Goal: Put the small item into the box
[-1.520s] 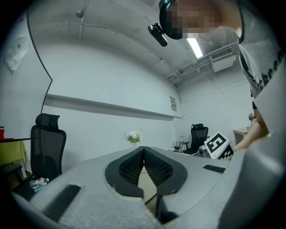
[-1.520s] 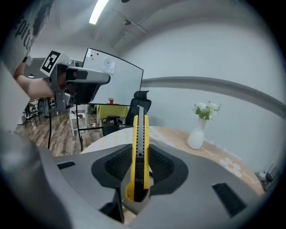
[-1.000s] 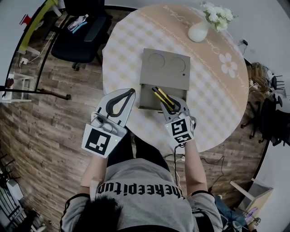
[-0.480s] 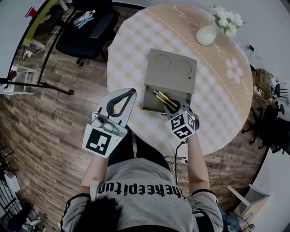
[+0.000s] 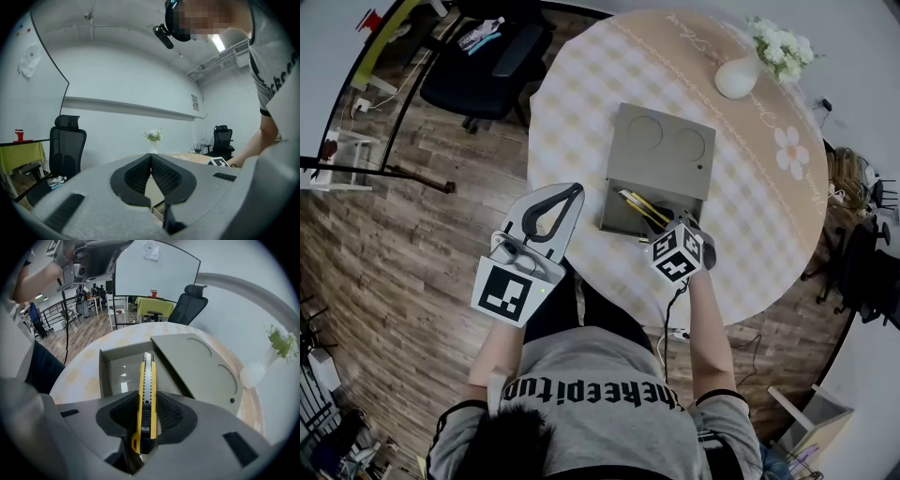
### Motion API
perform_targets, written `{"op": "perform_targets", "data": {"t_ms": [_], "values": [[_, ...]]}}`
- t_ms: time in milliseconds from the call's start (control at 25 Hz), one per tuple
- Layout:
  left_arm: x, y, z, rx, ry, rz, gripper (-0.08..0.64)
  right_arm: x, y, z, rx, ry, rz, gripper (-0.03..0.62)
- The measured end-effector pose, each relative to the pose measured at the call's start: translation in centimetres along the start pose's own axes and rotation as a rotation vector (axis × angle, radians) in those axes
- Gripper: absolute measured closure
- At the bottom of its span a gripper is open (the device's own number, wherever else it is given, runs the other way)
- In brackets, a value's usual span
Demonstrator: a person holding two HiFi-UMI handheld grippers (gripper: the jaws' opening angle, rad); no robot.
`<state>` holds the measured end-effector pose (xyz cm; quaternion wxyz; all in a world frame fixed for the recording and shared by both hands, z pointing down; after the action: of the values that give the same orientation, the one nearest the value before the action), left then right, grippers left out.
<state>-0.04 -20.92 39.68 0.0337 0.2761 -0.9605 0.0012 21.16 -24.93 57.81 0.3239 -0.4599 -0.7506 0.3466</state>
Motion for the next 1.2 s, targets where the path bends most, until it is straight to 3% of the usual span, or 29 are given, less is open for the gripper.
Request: {"op": "perform_targets", "data": {"t_ms": [360,720,1040,1200], "values": [[1.1,-0.2,-0.3,0.009,0.012,0.001,0.545,-0.2,-0.7,-0.2,0.031,-0.015,0.029,0.474],[1.5,-0.8,-0.5,0.017,0.016,-0.037,0.545,-0.6,-0.7,-0.6,0.002,-0.11,0.022,0.466],[1.7,-1.4,0.2,0.011,0.006,-0.101,0.545,-0.7,0.9,-0.8,-0.046,-0.192,-0.057,0.442],[1.6,-1.8,0.6,0.005,0.003,-0.155,0.545,-0.7,2.5,-0.6,-0.121,-0.264,-0.151,0.511]]}}
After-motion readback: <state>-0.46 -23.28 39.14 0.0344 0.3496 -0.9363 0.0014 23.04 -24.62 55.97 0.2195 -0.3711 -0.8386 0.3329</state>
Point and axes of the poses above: the fingertips, and each gripper's own axes: y backward along the fingers, x to its left, z out of its top, the point moved 7 cm from there along y, backward along the fingers, and after that the axes turned 8 degrees about -x, right-handed, at the moved point
